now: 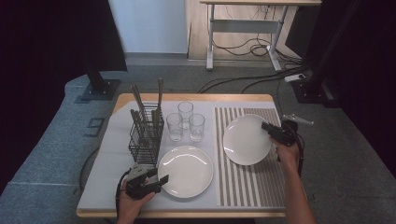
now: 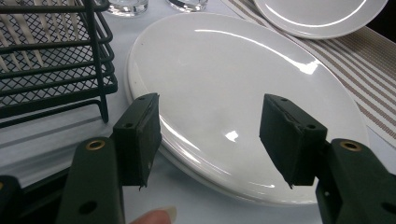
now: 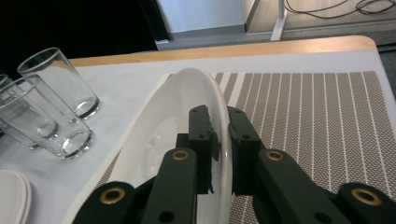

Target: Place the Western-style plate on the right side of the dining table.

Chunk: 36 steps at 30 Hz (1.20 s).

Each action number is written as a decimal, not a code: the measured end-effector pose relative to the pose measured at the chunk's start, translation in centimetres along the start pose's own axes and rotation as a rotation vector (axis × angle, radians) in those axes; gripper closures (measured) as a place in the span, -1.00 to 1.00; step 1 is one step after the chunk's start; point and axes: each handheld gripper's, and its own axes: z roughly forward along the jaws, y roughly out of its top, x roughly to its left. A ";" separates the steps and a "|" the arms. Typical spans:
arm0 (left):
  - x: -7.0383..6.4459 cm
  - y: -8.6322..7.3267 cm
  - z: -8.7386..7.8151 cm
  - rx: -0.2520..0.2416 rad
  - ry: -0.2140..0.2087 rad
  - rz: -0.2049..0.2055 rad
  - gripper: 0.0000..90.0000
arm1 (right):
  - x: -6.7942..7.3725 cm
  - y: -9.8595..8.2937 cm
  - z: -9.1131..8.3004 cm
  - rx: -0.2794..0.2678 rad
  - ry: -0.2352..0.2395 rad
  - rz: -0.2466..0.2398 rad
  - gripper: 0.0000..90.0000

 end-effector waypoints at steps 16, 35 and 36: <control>-0.1 0.0 0.0 0.001 0.000 0.004 -0.14 | -2.3 -1.5 0.6 0.033 -0.001 0.080 0.75; -0.2 -0.1 0.2 0.008 -0.002 0.004 -0.14 | -3.1 -1.9 1.3 0.070 -0.021 0.092 0.70; -0.2 -0.1 0.2 0.010 -0.002 0.005 -0.14 | -3.2 -1.9 1.4 0.072 -0.020 0.094 0.69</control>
